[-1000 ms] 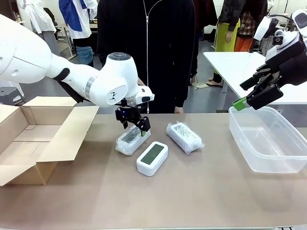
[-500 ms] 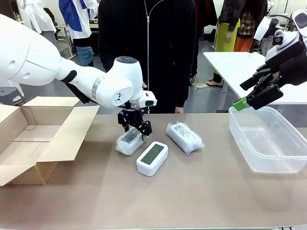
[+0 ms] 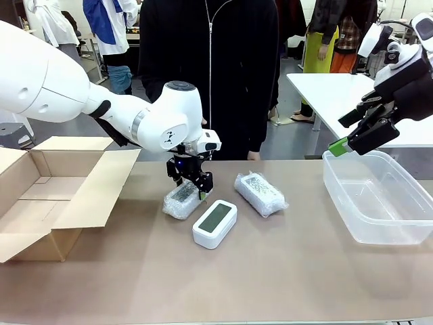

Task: Separate and place wrapped and unwrapped clocks.
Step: Pick up the Digital clock indicated by the person.

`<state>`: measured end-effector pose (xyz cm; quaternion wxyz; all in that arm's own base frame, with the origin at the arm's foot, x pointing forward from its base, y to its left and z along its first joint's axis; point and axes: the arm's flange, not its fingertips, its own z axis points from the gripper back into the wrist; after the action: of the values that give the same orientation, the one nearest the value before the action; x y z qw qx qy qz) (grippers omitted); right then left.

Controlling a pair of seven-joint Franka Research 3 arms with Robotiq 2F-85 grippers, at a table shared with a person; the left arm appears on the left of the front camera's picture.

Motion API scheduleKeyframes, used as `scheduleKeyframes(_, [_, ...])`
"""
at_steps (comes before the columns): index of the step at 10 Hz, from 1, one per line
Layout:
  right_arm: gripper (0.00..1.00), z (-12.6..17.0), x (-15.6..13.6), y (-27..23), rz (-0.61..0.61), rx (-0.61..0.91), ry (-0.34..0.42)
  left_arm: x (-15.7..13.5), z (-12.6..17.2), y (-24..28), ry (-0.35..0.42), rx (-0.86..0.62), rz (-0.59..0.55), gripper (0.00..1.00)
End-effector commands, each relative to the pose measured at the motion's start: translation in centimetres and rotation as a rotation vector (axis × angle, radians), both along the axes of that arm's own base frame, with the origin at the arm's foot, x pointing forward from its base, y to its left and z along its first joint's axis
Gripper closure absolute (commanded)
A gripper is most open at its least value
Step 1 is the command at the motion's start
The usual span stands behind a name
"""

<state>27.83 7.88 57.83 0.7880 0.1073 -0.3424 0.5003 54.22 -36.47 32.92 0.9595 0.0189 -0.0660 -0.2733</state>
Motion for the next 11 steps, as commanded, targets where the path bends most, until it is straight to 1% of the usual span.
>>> scheduleKeyframes(1, [0.0, -0.1, 0.0, 0.0, 0.008, 0.011, 0.011, 0.5, -0.2, -0.4, 0.006, 0.025, 0.002, 0.39])
scheduleKeyframes(2, [0.0, -0.1, 0.0, 0.0, 0.008, 0.011, 0.011, 0.5, -0.1, -0.3, 0.007, 0.017, 0.003, 0.25])
scheduleKeyframes(3, [0.0, -0.1, 0.0, 0.0, 0.008, 0.011, 0.011, 0.4, 0.1, -0.2, 0.006, 0.012, 0.005, 0.59])
scheduleKeyframes(4, [0.0, -0.1, 0.0, 0.0, 0.008, 0.011, 0.011, 0.2, 0.7, 0.0, 0.013, 0.025, 0.02, 0.45])
scheduleKeyframes(5, [0.0, -0.1, 0.0, 0.0, 0.008, 0.011, 0.011, -0.4, 2.2, 0.8, 0.006, 0.006, 0.037, 0.79])
scheduleKeyframes(7, [0.0, -0.1, 0.0, 0.0, 0.008, 0.011, 0.011, -3.1, 7.3, 2.9, -0.006, 0.027, 0.07, 0.79])
scheduleKeyframes(8, [0.0, -0.1, 0.0, 0.0, 0.008, 0.011, 0.011, -5.3, 10.7, 3.8, -0.059, 0.018, 0.081, 0.79])
scheduleKeyframes(9, [0.0, -0.1, 0.0, 0.0, 0.008, 0.011, 0.011, -7.5, 13.7, 4.7, -0.084, -0.01, 0.079, 0.79])
scheduleKeyframes(10, [0.0, -0.1, 0.0, 0.0, 0.008, 0.011, 0.011, -9.6, 16.4, 5.1, -0.079, -0.047, 0.084, 0.79])
scheduleKeyframes(11, [0.0, -0.1, 0.0, 0.0, 0.008, 0.011, 0.011, -11.5, 18.3, 5.5, -0.081, -0.053, 0.048, 0.79])
